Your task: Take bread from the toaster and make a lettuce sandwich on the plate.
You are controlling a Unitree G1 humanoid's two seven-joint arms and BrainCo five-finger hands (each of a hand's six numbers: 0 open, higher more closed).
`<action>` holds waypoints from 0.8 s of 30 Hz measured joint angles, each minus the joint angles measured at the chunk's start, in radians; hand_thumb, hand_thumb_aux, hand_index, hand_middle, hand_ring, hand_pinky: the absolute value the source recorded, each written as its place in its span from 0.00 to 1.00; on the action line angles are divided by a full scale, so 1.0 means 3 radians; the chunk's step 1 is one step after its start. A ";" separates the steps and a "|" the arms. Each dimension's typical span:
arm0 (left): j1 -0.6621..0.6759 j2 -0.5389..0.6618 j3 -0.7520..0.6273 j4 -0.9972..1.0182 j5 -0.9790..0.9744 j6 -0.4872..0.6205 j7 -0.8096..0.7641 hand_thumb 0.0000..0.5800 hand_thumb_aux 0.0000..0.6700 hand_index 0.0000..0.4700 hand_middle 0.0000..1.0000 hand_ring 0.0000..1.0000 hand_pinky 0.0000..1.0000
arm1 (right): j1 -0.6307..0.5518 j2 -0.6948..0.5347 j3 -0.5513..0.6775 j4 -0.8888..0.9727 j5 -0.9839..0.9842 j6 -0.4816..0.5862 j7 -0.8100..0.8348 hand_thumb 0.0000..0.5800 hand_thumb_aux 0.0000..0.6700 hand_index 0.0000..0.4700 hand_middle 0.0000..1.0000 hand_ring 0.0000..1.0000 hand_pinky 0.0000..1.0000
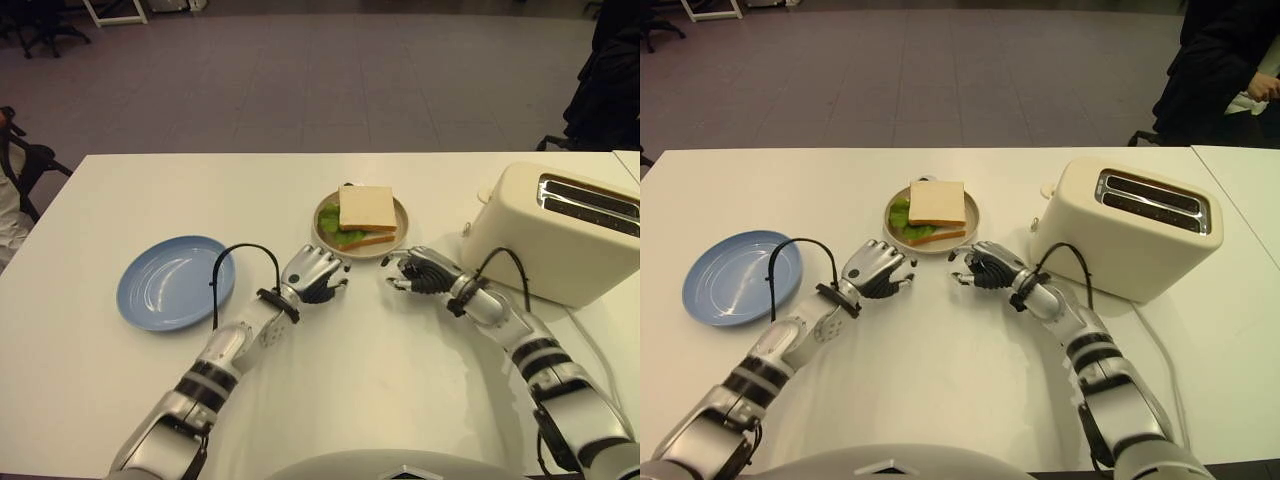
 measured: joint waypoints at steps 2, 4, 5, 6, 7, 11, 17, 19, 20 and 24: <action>0.0217 -0.0049 0.0029 -0.0293 -0.0560 -0.0126 -0.0139 0.00 0.00 0.00 0.00 0.00 0.00 | 0.0372 -0.0186 -0.0050 -0.0424 0.0382 -0.0017 0.0170 0.00 0.00 0.00 0.00 0.00 0.00; 0.0463 -0.0164 0.0019 -0.0488 -0.1276 -0.0264 -0.0345 0.00 0.00 0.00 0.00 0.00 0.00 | 0.0816 -0.0336 -0.0068 -0.0884 0.0929 0.0017 0.0380 0.00 0.00 0.00 0.00 0.00 0.00; 0.0583 -0.0213 0.0019 -0.0558 -0.1593 -0.0309 -0.0438 0.00 0.00 0.00 0.00 0.00 0.00 | 0.1001 -0.0381 -0.0071 -0.1114 0.1229 0.0045 0.0488 0.00 0.00 0.00 0.00 0.00 0.00; 0.0695 -0.0257 0.0017 -0.0601 -0.1813 -0.0343 -0.0507 0.00 0.00 0.00 0.00 0.00 0.00 | 0.1141 -0.0397 -0.0077 -0.1295 0.1509 0.0085 0.0578 0.00 0.00 0.00 0.00 0.00 0.00; 0.0791 -0.0286 0.0014 -0.0630 -0.1994 -0.0366 -0.0571 0.00 0.00 0.00 0.00 0.00 0.00 | 0.1240 -0.0398 -0.0083 -0.1442 0.1769 0.0142 0.0661 0.00 0.00 0.00 0.00 0.00 0.00; 0.1127 -0.0400 0.0121 -0.0862 -0.2955 -0.0548 -0.0908 0.00 0.00 0.00 0.00 0.00 0.00 | 0.1398 -0.0205 -0.0174 -0.1978 0.2892 0.0529 0.1044 0.00 0.00 0.00 0.00 0.00 0.00; 0.1149 -0.0524 0.0535 -0.0711 -0.3242 -0.0762 -0.1058 0.00 0.00 0.00 0.00 0.00 0.00 | 0.1398 0.0130 -0.0439 -0.2009 0.3247 0.0838 0.1295 0.00 0.00 0.00 0.00 0.00 0.00; 0.1191 -0.0561 0.0602 -0.0710 -0.3238 -0.0800 -0.1091 0.00 0.00 0.00 0.00 0.00 0.00 | 0.1383 0.0228 -0.0505 -0.1994 0.3233 0.0907 0.1353 0.00 0.00 0.00 0.00 0.00 0.00; 0.1225 -0.0567 0.0626 -0.0710 -0.3235 -0.0809 -0.1099 0.00 0.00 0.00 0.00 0.00 0.00 | 0.1372 0.0259 -0.0527 -0.1990 0.3207 0.0934 0.1385 0.00 0.00 0.00 0.00 0.00 0.00; 0.1262 -0.0622 0.0755 -0.0706 -0.3216 -0.0819 -0.1118 0.00 0.00 0.00 0.00 0.00 0.00 | 0.1337 0.0381 -0.0616 -0.1977 0.3129 0.1000 0.1452 0.00 0.00 0.00 0.00 0.00 0.00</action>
